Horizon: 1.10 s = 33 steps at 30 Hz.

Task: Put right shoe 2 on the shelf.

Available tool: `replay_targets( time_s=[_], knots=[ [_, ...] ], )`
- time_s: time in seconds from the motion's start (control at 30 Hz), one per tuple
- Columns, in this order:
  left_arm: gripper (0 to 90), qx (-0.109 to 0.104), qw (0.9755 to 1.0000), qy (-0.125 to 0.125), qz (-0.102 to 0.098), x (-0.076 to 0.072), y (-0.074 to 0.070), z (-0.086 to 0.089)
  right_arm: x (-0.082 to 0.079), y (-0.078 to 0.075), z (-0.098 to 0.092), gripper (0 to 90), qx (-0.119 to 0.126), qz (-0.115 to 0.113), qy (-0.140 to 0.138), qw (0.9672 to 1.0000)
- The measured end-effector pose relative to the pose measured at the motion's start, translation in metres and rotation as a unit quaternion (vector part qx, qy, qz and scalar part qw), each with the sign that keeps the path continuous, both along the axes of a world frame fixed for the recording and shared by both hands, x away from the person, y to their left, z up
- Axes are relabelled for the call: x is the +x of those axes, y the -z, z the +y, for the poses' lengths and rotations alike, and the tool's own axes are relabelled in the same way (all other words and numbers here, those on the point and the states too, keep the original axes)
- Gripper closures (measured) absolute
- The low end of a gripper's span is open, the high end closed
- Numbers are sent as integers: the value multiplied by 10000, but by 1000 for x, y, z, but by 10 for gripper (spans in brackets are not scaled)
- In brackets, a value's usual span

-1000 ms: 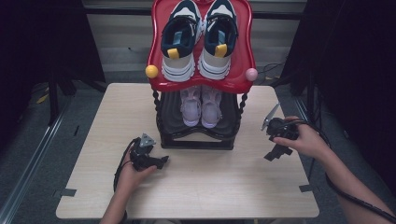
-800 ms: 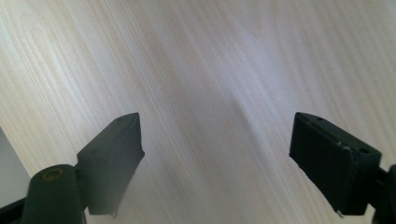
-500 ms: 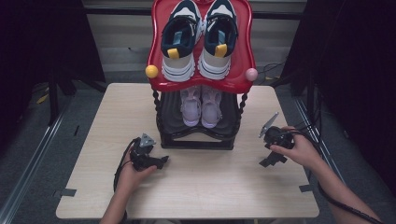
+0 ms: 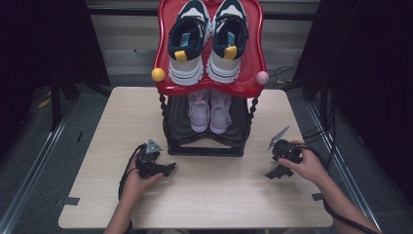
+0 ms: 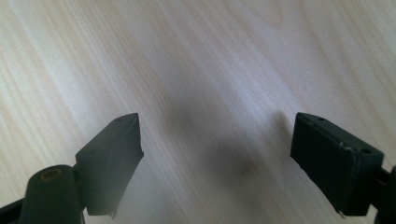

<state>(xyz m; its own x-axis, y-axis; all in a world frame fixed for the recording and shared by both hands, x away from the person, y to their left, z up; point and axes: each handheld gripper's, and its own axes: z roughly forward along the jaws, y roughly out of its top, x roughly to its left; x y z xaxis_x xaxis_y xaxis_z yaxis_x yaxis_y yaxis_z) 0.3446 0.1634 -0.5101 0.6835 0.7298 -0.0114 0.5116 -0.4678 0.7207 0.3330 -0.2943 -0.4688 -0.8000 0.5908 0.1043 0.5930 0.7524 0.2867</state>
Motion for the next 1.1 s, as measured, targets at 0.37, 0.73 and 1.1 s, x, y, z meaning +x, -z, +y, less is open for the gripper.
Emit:
replay_targets(
  time_s=[0.37, 0.73, 1.1],
  knots=[
    [130, 1, 10000, 1, -1, 0, 0, 0, -6, 14, -1, 142, 227, -357, 217, 9989],
    [130, 1, 10000, 3, -4, 0, 0, 0, -17, 26, -12, 109, 840, -1112, 500, 9890],
    [131, 3, 10000, 0, -7, 0, 0, 0, -26, 34, -19, 104, 1261, -1517, 678, 9780]
  ],
)
